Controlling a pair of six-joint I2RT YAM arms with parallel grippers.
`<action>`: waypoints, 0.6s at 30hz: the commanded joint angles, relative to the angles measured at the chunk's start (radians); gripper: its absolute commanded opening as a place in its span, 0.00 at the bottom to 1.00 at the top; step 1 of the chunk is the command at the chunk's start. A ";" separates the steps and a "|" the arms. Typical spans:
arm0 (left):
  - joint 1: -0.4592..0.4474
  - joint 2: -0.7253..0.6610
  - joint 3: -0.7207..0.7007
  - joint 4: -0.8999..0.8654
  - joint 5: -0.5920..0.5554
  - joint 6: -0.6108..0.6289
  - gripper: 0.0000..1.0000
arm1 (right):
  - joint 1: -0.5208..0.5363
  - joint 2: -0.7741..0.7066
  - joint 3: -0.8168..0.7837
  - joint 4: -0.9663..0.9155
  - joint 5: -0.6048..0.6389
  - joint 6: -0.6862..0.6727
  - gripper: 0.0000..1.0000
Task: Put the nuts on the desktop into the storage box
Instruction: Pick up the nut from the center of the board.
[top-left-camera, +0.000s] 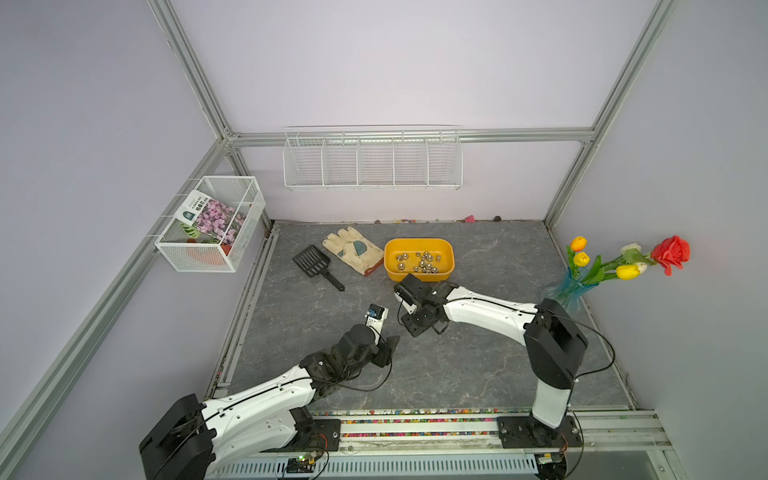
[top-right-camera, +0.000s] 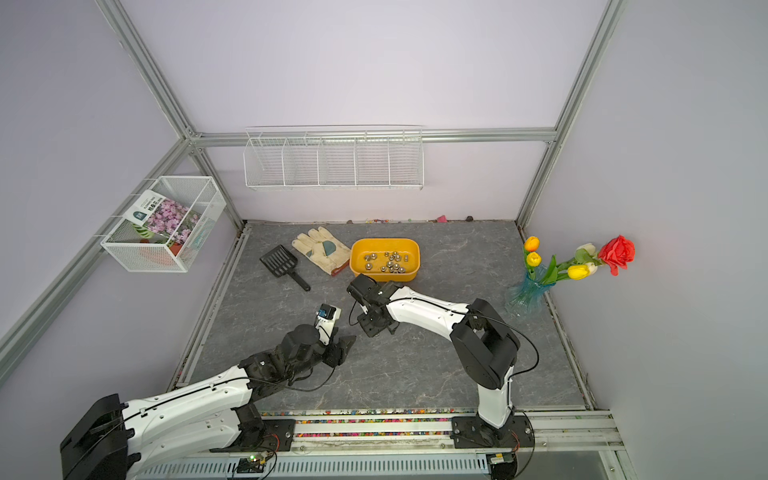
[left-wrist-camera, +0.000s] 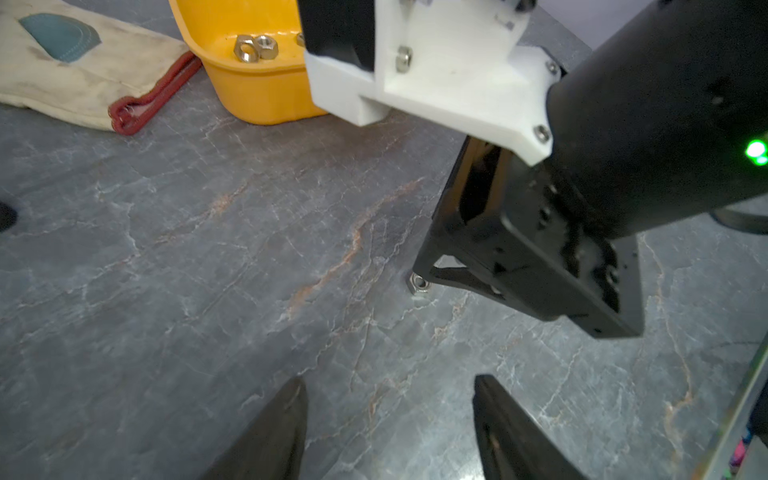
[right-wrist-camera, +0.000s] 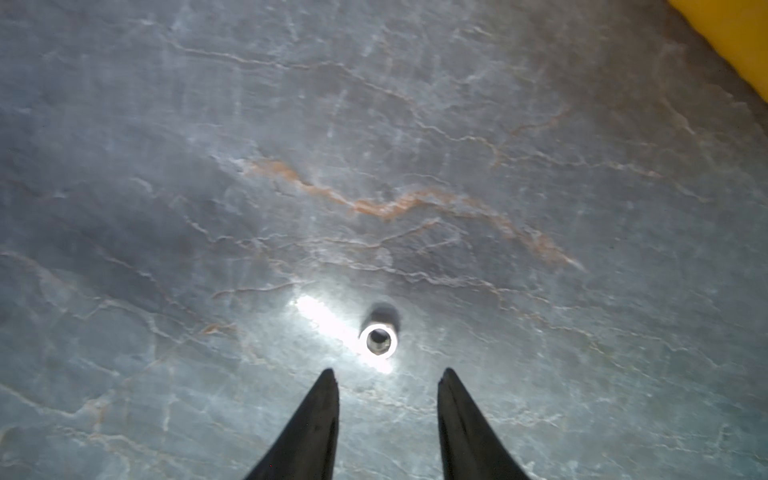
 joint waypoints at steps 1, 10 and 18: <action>-0.023 -0.039 -0.024 -0.071 -0.042 -0.068 0.66 | 0.017 0.024 -0.029 0.019 -0.005 0.040 0.42; -0.076 -0.087 -0.062 -0.071 -0.062 -0.088 0.66 | 0.021 0.045 -0.066 0.054 -0.010 0.066 0.42; -0.086 -0.049 -0.062 -0.033 -0.064 -0.087 0.66 | 0.021 0.082 -0.068 0.072 -0.002 0.077 0.42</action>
